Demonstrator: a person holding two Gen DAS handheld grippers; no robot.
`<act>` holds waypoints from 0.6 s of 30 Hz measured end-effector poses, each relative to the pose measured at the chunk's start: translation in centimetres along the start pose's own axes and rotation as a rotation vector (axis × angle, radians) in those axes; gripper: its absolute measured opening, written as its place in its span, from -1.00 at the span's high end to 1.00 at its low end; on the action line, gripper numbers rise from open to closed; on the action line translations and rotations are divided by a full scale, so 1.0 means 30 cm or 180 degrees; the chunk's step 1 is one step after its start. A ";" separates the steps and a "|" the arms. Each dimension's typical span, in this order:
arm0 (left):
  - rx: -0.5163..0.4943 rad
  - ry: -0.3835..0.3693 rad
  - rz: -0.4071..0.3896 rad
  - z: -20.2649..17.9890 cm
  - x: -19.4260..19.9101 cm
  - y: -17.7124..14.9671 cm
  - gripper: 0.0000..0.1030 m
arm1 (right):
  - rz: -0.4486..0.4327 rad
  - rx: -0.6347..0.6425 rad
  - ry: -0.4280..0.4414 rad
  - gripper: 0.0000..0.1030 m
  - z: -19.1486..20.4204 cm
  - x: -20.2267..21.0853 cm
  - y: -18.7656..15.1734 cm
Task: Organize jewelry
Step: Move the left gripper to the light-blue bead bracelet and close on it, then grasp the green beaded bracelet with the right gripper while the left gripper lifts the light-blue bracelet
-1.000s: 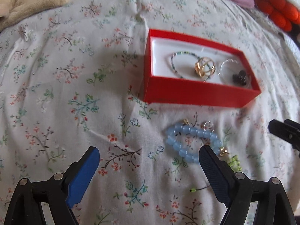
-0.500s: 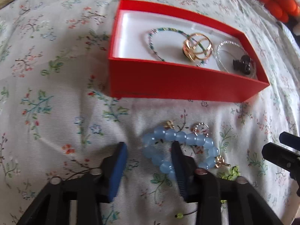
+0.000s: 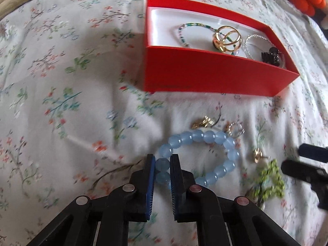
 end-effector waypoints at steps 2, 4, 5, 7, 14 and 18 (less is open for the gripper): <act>0.0001 -0.0010 -0.0016 0.018 0.017 -0.019 0.83 | 0.0010 0.0037 0.0023 -0.07 0.007 -0.002 -0.007; 0.0002 0.0010 -0.0024 0.040 0.034 -0.043 0.83 | 0.0036 0.0073 0.0082 0.07 0.014 -0.004 -0.021; 0.0005 0.0015 -0.0021 0.050 0.039 -0.053 0.83 | 0.0082 0.0091 0.0140 0.19 0.021 -0.010 -0.030; 0.0020 -0.0007 -0.0011 0.069 0.051 -0.075 0.82 | 0.0197 0.0130 0.0250 0.35 0.038 -0.026 -0.049; -0.0089 -0.0089 0.0022 0.092 0.083 -0.152 0.82 | 0.0052 0.0346 0.0051 0.82 0.048 -0.030 -0.071; -0.0246 -0.0195 0.0017 0.079 0.103 -0.184 0.82 | -0.0084 0.0290 -0.0036 0.82 -0.004 0.007 -0.039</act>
Point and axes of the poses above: each gripper's, at about its wrist camera, not at the fingertips, and x roughly against the way its jaws point, z to its left, y to its top, the point moved 4 cm from there along -x, roughly the way its jaws point, and after that the axes turned 13 degrees about -x, right-handed, at the moved point
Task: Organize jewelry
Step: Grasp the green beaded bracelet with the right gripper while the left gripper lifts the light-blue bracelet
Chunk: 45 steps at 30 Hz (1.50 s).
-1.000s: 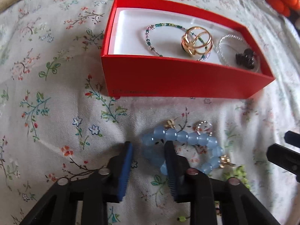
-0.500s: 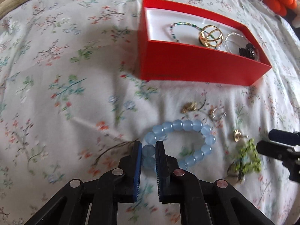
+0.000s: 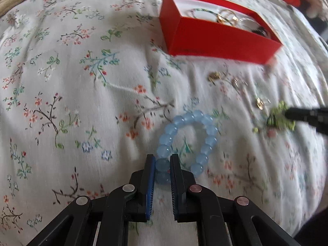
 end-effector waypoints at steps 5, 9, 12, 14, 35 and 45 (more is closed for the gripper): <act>-0.0440 0.0048 -0.0162 -0.040 0.039 -0.026 0.56 | -0.0186 0.0102 0.0218 0.65 -0.023 0.072 0.013; -0.0763 0.0055 -0.0365 -0.087 0.061 -0.040 -0.16 | -0.0293 0.0233 0.0282 -0.30 -0.026 0.097 -0.007; -0.0923 0.0059 -0.0292 -0.112 0.037 -0.043 -0.22 | -0.0218 0.0454 0.0257 -0.31 0.002 0.070 -0.038; -0.0994 0.0102 -0.0210 -0.116 0.007 -0.035 -0.24 | -0.0172 0.0590 0.0160 -0.31 0.016 0.045 -0.066; -0.0569 0.0144 -0.0190 -0.089 -0.040 0.001 0.60 | -0.0130 0.0915 -0.0075 0.66 0.173 -0.081 -0.039; -0.0363 0.0118 -0.0205 -0.073 -0.010 0.010 0.84 | -0.0152 0.0806 -0.0095 0.69 0.152 -0.051 -0.025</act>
Point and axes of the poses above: each gripper's, at about its wrist camera, not at the fingertips, and x roughly against the way its jaws point, z to its left, y to its top, the point moved 4 cm from there along -x, roughly the way its jaws point, and after that the axes turned 13 degrees about -x, right-handed, at the moved point
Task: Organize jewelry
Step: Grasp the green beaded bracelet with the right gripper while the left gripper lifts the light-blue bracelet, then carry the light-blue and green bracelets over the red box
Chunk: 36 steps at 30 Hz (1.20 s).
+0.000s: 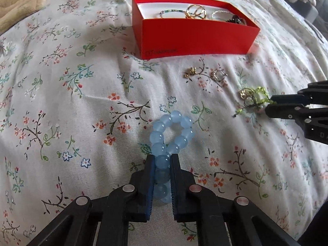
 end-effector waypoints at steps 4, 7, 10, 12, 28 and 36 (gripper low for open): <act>0.0036 0.0023 -0.0079 0.004 0.024 0.013 0.84 | -0.0073 -0.0053 0.0058 0.69 -0.018 0.044 0.009; 0.0086 0.0038 -0.0159 0.012 0.052 0.032 0.84 | -0.0128 -0.0116 0.0117 0.69 -0.043 0.087 0.010; 0.0127 0.0047 -0.0249 0.023 0.083 0.061 0.84 | -0.0198 -0.0138 0.0144 0.69 -0.049 0.122 0.033; 0.0158 0.0049 -0.0311 0.029 0.102 0.081 0.84 | -0.0248 -0.0177 0.0170 0.69 -0.052 0.143 0.052; 0.0348 0.0012 -0.0707 0.057 0.188 0.276 0.84 | -0.0653 -0.0442 0.0345 0.69 -0.081 0.292 0.211; 0.0519 -0.0110 -0.0866 0.065 0.192 0.371 0.84 | -0.0834 -0.0559 0.0435 0.69 -0.083 0.334 0.296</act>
Point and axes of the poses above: each gripper's, at about its wrist camera, not at the fingertips, and x roughly against the way its jaws point, z to its left, y to its top, the point moved 4 cm from there along -x, roughly the way its jaws point, and after that the axes turned 13 degrees about -x, right-handed, at the moved point
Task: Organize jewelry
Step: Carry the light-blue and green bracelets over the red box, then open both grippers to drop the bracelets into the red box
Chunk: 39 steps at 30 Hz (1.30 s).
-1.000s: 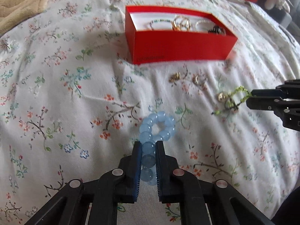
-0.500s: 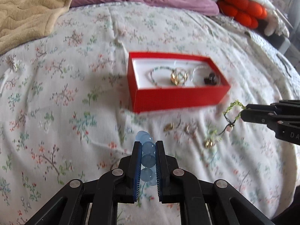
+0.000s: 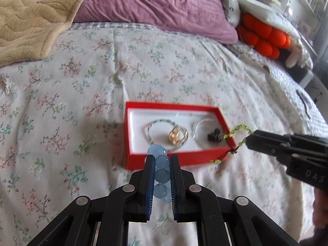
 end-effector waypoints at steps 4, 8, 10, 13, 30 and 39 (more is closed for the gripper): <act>0.0053 -0.0066 -0.0087 -0.014 -0.010 0.043 0.84 | -0.0051 -0.0051 0.0008 0.69 0.005 -0.009 0.031; 0.0094 -0.0135 -0.0168 -0.026 -0.036 0.079 0.84 | -0.0079 -0.0067 0.0011 0.69 0.011 -0.029 0.051; 0.0119 -0.0147 -0.0160 -0.025 -0.063 0.087 0.84 | -0.0092 -0.0060 0.0004 0.68 0.015 -0.047 0.063; 0.0167 -0.0087 -0.0056 -0.013 -0.123 0.086 0.84 | -0.0069 -0.0069 0.0006 0.68 0.013 -0.084 0.072; 0.0078 0.0357 0.0285 0.053 -0.281 0.052 0.82 | 0.0112 -0.0269 -0.0051 0.65 -0.077 -0.263 0.097; -0.0115 0.0440 0.0283 0.015 -0.246 0.048 0.49 | 0.0058 -0.0237 0.0014 0.17 -0.069 -0.210 0.097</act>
Point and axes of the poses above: each gripper's, at about its wrist camera, not at the fingertips, and x roughly against the way its jaws point, z to its left, y to its top, the point moved 4 cm from there along -x, roughly the way its jaws point, and after that the axes turned 13 degrees about -x, right-handed, at the moved point
